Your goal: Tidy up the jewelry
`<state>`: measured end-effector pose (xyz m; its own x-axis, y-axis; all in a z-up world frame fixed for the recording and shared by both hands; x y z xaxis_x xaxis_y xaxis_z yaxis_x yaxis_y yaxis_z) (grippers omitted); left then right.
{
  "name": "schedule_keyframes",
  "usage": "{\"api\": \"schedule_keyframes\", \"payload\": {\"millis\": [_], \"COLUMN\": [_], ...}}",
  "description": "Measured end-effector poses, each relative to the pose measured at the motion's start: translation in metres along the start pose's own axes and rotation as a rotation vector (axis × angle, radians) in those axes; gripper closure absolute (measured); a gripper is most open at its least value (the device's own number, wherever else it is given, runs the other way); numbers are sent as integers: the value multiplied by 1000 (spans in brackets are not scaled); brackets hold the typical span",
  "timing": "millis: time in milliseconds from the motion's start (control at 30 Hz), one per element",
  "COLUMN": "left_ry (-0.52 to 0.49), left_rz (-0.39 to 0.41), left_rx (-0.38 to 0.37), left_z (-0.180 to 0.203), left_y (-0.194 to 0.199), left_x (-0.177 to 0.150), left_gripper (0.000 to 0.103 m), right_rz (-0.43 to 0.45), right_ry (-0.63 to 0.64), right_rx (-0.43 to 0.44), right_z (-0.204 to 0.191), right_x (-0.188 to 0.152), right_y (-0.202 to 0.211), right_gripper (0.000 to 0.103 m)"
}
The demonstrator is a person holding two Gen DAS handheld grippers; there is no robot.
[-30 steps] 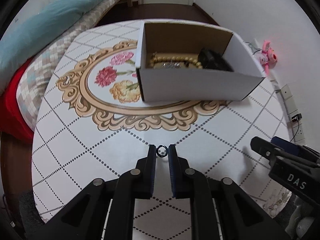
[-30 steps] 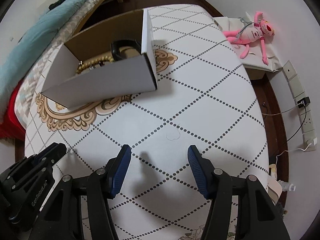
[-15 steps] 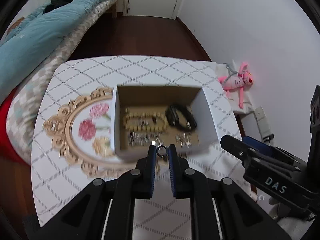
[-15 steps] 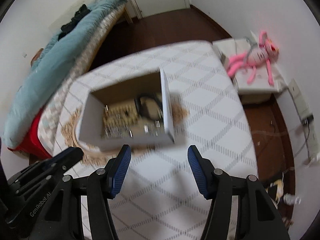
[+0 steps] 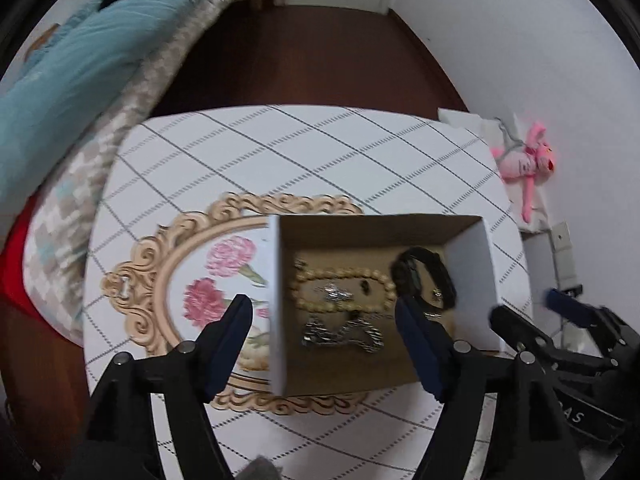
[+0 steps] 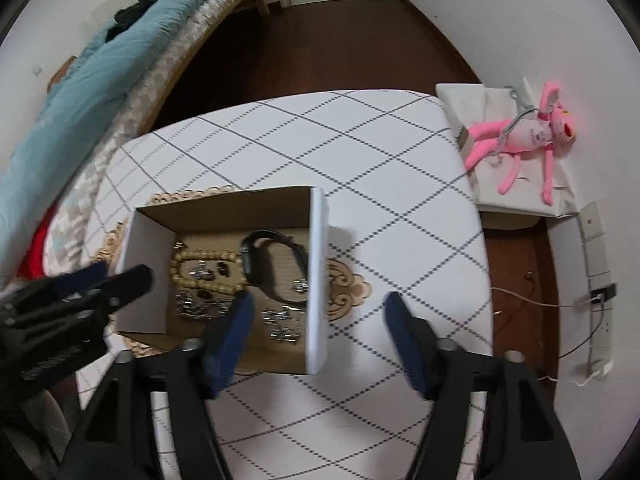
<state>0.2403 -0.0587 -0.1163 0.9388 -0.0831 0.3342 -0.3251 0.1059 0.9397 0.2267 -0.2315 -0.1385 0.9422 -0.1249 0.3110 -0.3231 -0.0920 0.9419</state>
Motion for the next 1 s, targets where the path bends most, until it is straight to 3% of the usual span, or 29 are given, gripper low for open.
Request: {"api": "schedule_keyframes", "payload": {"millis": [33, 67, 100, 267, 500, 700, 1000], "left_ry": [-1, -6, -5, -17, 30, 56, 53], "left_rz": [4, 13, 22, 30, 18, 99, 254], "left_rx": [26, 62, 77, 135, 150, 164, 161], "left_z": [-2, -5, -7, -14, -25, -24, -19], "left_y": [0, -1, -1, -12, -14, 22, 104], "left_x": [-1, -5, -8, -28, -38, -48, -84], "left_gripper": [19, 5, 1, 0, 0, 0, 0], "right_rz": [1, 2, 3, 12, 20, 76, 233], "right_ry": [6, 14, 21, 37, 40, 40, 16], "right_rx": [-29, -52, -70, -134, -152, -153, -161], "right_z": [1, 1, 3, 1, -1, -6, -13], "right_x": [-1, -2, -3, -10, -19, -31, -70], "right_y": [-1, -1, -1, -4, -6, 19, 100], "right_gripper": [9, 5, 5, 0, 0, 0, 0]}}
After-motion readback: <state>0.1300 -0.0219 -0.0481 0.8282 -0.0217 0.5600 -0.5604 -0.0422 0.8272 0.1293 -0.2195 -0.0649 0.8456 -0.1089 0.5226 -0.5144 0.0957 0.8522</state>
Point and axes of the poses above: each gripper's, at about its wrist camera, not at the fingertips, and y roughly against the way its jaws point, z to its right, x to its top, the point moved 1 cm from there along -y, roughly the way its jaws point, and after that the axes turned 2 degrees about x, right-handed, at the moved point
